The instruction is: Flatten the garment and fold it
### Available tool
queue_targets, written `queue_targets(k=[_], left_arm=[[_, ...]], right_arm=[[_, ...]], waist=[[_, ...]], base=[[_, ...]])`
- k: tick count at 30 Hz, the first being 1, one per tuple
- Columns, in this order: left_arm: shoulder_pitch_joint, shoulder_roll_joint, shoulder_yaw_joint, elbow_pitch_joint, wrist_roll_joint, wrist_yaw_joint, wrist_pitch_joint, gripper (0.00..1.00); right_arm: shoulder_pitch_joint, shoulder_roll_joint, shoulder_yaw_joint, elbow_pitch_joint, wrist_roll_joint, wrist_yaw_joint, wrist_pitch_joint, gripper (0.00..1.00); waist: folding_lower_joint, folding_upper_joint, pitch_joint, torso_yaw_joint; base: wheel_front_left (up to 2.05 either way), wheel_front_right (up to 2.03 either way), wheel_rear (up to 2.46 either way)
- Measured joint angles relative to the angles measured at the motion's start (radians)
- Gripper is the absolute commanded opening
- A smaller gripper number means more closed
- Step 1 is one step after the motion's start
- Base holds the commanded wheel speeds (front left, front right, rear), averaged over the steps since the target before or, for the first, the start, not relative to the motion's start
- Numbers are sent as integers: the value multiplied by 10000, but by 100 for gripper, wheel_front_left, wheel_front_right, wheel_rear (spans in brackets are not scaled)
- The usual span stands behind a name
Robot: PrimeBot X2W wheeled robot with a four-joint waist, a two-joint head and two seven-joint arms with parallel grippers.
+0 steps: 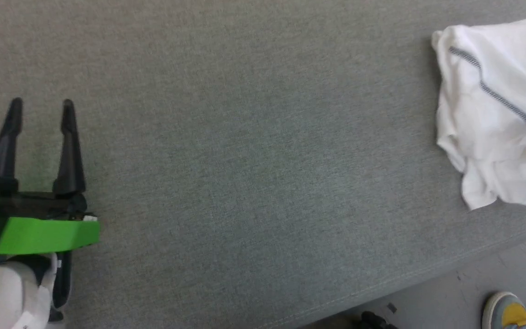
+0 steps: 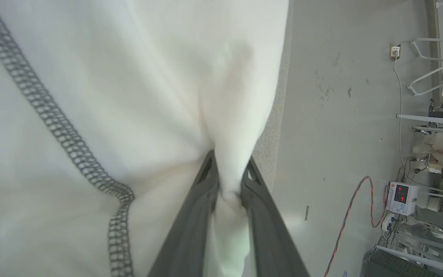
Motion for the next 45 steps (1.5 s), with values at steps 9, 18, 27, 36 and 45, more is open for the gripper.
queue_targets(k=[9,18,27,36,45], left_arm=[[277,286,451,-1049,-12,232,424,100],[460,345,541,-1087,-40,278,393,100],[467,40,311,-167,-165,355,-155,100],[564,-531,132,966,-514,522,-562,100],[701,-1032,167,1661,-637,842,-736,100]], right_arm=[[-565,-418,-2090,963,-1016,0,-458,0],[-607,-345,-3407,1256,-2065,0,-798,100],[-1164,259,-3033,92,-1170,-2,-2403,100],[-1120,1741,-2382,-2238,188,-2,-3229,100],[905,4077,-3177,-4335,121,-4,-4201,100]], waist=[[1,0,1143,400],[0,0,1223,793],[0,0,231,916],[-2,-1,-1288,1300],[-2,0,-2837,2099]], base=[[0,0,0],[0,0,0],[0,0,0],[0,0,0],[0,0,0]])
